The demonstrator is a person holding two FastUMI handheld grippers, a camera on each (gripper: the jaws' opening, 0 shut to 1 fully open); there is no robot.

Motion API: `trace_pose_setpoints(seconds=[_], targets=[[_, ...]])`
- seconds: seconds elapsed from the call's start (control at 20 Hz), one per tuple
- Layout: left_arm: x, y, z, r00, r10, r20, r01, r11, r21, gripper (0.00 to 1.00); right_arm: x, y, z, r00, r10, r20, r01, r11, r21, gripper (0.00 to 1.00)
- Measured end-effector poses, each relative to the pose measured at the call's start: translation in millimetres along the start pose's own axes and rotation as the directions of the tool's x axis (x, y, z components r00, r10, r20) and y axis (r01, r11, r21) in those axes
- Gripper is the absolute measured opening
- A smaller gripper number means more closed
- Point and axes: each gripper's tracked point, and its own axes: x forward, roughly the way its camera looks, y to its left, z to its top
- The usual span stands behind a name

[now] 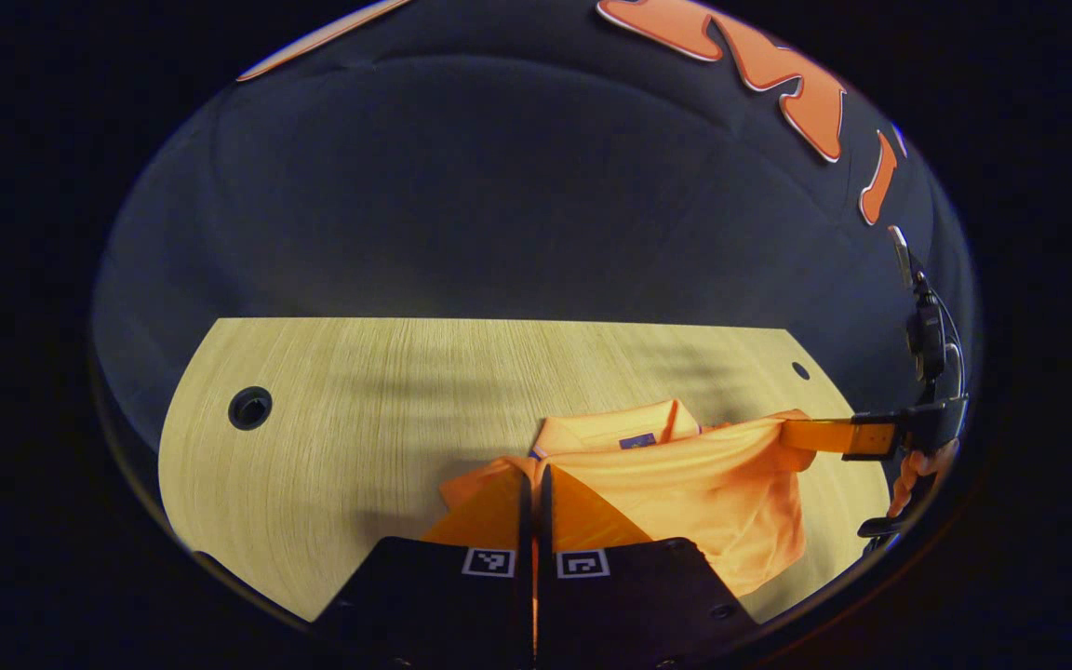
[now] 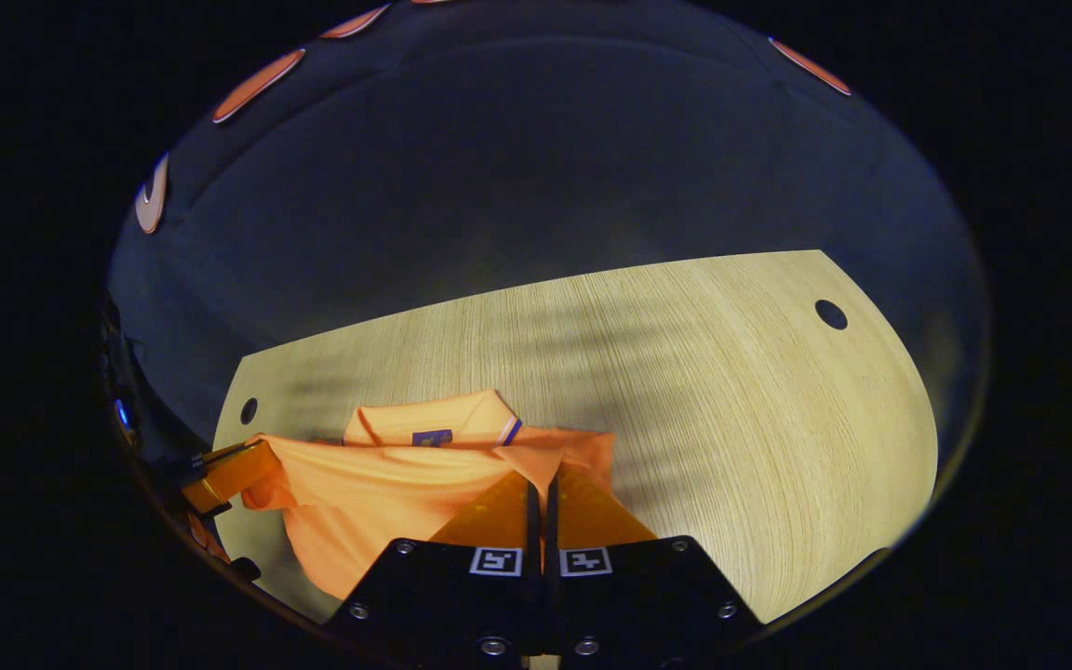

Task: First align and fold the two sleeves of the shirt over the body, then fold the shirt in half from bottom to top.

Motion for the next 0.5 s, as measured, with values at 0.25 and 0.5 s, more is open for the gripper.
trace_pose_setpoints(seconds=[0.25,0.5], targets=[[22,10,-3,0.999,0.020,-0.032,-0.021,0.999,-0.024,0.03,26,-3,8,0.999,0.004,-0.034,-0.003,0.999,0.038,0.01],[15,13,1,0.999,0.033,-0.021,-0.035,0.997,-0.064,0.42,29,-7,10,0.999,-0.037,-0.014,0.037,0.998,0.049,0.16]])
